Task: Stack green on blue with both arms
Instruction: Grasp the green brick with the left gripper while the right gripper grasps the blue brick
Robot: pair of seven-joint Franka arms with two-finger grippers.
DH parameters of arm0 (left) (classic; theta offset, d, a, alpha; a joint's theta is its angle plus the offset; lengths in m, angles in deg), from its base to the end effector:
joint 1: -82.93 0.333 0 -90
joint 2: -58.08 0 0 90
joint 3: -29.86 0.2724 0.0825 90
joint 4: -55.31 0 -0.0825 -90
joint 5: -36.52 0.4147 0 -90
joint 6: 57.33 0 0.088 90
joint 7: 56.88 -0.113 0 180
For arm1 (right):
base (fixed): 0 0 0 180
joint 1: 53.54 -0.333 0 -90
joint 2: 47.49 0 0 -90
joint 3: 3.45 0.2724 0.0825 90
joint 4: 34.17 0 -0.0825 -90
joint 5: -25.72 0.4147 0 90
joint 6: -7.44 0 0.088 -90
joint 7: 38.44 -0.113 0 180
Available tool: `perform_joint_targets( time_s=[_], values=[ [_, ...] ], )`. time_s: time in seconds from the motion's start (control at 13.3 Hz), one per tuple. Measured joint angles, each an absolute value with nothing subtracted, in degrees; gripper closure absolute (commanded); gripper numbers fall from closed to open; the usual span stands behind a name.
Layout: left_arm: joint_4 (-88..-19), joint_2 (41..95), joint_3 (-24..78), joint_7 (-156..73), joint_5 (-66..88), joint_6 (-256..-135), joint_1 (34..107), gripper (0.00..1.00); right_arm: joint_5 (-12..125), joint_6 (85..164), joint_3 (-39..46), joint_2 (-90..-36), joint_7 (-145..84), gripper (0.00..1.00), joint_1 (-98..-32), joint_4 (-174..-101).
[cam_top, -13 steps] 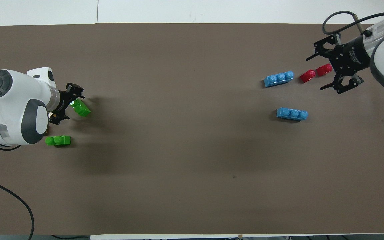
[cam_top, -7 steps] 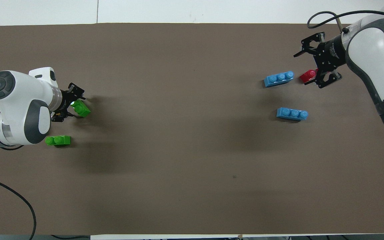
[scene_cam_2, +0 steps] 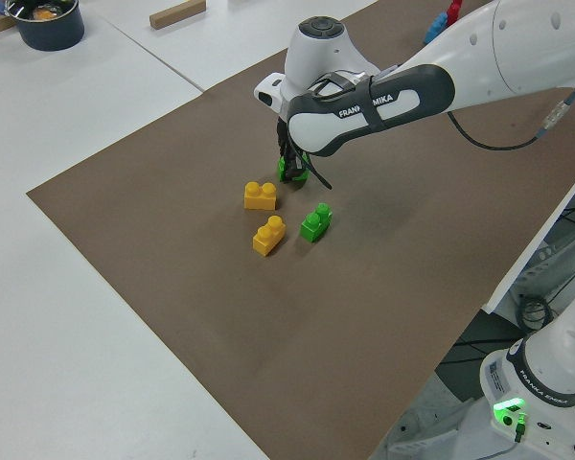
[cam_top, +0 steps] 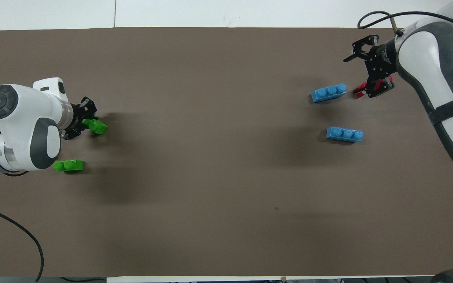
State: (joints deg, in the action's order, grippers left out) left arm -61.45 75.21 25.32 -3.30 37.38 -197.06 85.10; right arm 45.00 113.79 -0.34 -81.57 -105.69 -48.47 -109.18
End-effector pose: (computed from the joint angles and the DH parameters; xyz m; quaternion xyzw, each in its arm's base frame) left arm 0.6137 -0.0254 0.2381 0.9019 0.4288 0.0424 0.0298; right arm 0.7244 -0.0042 0.3434 -0.7776 0.6035 0.1137 0.1345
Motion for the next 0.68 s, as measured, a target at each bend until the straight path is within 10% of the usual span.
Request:
perform_joint_targets(
  time_s=[0.68],
  values=[
    [-51.6,74.5,24.1,3.6,37.4,-183.0,82.7,1.00,45.0,119.8,-0.2,-84.6,-105.7,0.04,-48.3,-112.4]
  ],
)
